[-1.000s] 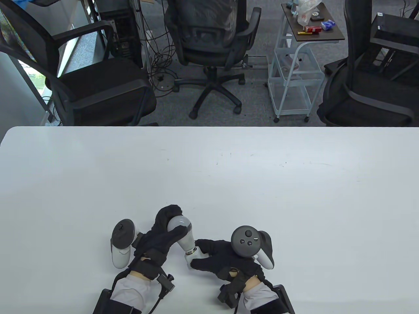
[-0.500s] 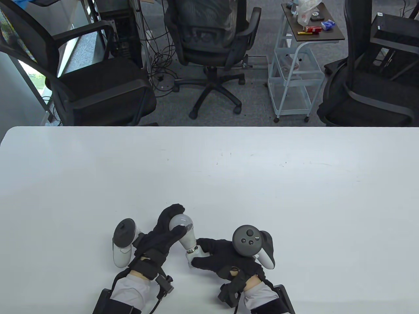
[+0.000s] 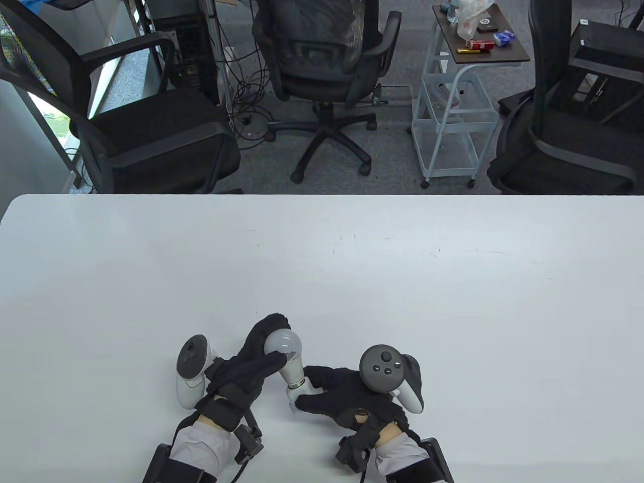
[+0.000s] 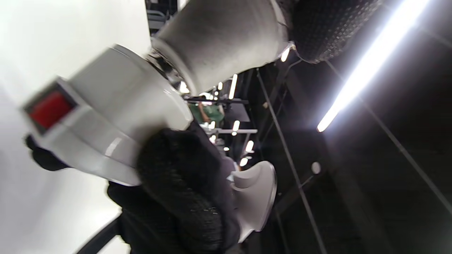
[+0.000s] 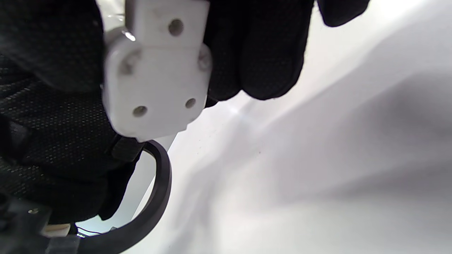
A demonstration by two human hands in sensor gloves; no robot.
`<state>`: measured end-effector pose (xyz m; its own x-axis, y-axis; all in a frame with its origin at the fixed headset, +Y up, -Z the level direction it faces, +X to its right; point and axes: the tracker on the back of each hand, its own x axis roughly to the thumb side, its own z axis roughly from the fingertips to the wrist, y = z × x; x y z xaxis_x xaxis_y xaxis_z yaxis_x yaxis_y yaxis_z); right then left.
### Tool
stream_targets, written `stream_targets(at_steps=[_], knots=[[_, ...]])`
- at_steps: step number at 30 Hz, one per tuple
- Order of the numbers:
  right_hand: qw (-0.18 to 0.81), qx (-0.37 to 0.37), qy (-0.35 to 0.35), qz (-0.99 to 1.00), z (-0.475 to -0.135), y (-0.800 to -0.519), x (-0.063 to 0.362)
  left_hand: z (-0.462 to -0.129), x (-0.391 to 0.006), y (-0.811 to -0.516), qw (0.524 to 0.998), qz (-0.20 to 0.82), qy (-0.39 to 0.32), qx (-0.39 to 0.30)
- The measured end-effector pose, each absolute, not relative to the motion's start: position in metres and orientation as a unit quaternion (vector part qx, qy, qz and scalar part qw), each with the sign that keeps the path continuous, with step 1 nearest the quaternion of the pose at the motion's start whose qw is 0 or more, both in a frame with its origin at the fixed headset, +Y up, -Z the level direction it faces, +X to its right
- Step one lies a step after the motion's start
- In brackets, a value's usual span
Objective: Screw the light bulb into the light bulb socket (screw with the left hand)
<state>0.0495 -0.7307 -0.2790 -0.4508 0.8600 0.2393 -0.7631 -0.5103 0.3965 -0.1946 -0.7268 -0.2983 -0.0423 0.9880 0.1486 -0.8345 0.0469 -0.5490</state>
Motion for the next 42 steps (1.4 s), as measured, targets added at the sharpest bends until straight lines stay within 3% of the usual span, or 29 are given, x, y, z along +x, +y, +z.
stream_targets(at_steps=[2,5,9,12,15,23,25,28,29,37,42], knots=[[0.48,0.203,0.111,0.846,-0.279,-0.73,0.05,-0.298,-0.196,-0.724,0.704,0.65,-0.253,-0.135],[0.468,0.204,0.111,0.852,-0.279,-0.73,0.049,-0.298,-0.194,-0.725,0.687,0.661,-0.259,-0.157],[0.465,0.206,0.115,0.853,-0.279,-0.731,0.049,-0.298,-0.199,-0.726,0.711,0.657,-0.222,-0.116],[0.485,0.211,0.125,0.84,-0.281,-0.733,0.05,-0.302,-0.198,-0.733,0.616,0.725,-0.264,-0.157],[0.496,0.211,0.13,0.832,-0.281,-0.734,0.051,-0.303,-0.198,-0.735,0.579,0.746,-0.276,-0.179],[0.474,0.211,0.128,0.845,-0.28,-0.734,0.048,-0.302,-0.203,-0.73,0.679,0.681,-0.229,-0.154],[0.481,0.216,0.133,0.839,-0.281,-0.735,0.048,-0.304,-0.205,-0.731,0.646,0.702,-0.256,-0.153],[0.517,0.231,0.152,0.81,-0.283,-0.737,0.048,-0.305,-0.201,-0.736,0.553,0.758,-0.289,-0.189],[0.521,0.228,0.151,0.809,-0.282,-0.737,0.048,-0.305,-0.2,-0.736,0.546,0.761,-0.292,-0.193],[0.498,0.218,0.139,0.828,-0.282,-0.737,0.049,-0.303,-0.203,-0.732,0.658,0.693,-0.245,-0.164],[0.486,0.213,0.138,0.836,-0.282,-0.737,0.049,-0.303,-0.206,-0.73,0.682,0.68,-0.227,-0.145]])
